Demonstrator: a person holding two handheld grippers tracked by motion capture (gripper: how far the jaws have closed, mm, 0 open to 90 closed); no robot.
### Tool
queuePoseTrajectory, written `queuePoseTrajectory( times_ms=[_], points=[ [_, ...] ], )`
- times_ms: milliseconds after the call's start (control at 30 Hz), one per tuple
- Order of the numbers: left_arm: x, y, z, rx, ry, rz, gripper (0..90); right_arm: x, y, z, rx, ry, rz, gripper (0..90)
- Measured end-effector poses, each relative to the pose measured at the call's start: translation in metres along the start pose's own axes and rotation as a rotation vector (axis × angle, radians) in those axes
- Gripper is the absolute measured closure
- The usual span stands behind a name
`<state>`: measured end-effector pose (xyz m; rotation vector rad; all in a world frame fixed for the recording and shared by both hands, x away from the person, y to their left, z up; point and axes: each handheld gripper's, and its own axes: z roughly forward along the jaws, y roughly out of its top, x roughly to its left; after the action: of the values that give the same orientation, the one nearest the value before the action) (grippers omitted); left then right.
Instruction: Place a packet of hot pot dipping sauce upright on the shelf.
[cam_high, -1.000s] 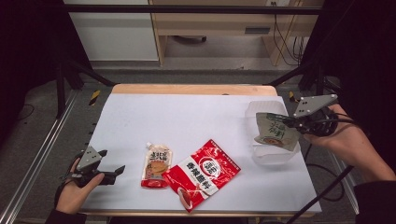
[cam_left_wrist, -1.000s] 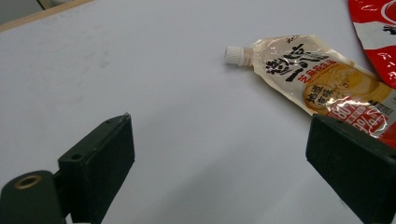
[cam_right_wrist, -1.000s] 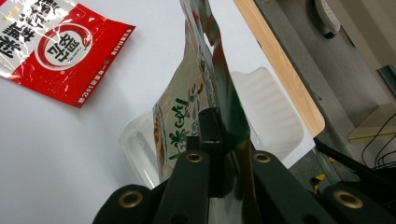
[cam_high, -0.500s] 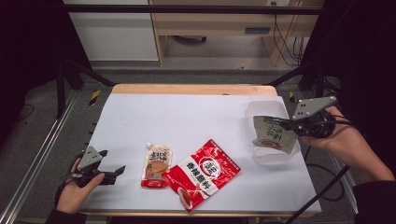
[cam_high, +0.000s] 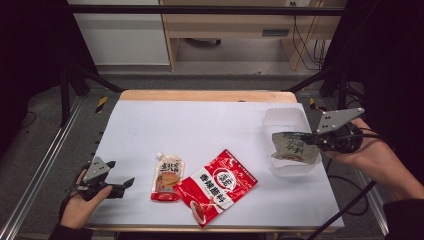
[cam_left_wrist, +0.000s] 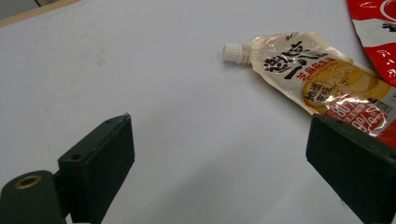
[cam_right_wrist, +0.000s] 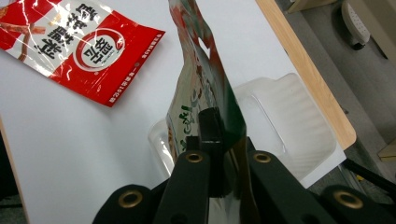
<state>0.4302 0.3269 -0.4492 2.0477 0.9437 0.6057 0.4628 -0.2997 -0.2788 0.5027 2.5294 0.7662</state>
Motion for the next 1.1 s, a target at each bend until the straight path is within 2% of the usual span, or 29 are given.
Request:
queuePoseTrajectory(
  times_ms=[233,667,733,833,1100],
  points=[
    [0.0,0.0,0.0,0.002,-0.001,0.003,7.7,0.001,-0.007,0.005,0.01,0.018,0.014,90.0],
    [0.0,0.0,0.0,0.002,0.001,0.002,7.8,0.002,-0.033,0.044,0.027,0.047,0.086,90.0],
    [0.0,0.0,0.0,0.002,0.0,0.003,7.7,0.0,-0.035,0.045,0.013,0.045,0.103,89.8],
    [0.0,0.0,0.0,0.001,0.0,0.003,7.8,-0.003,-0.039,0.044,0.02,0.041,0.122,89.0],
    [-0.001,0.0,0.0,0.002,-0.001,0.005,7.7,-0.009,-0.055,0.044,0.064,0.01,0.183,85.6]
  ],
)
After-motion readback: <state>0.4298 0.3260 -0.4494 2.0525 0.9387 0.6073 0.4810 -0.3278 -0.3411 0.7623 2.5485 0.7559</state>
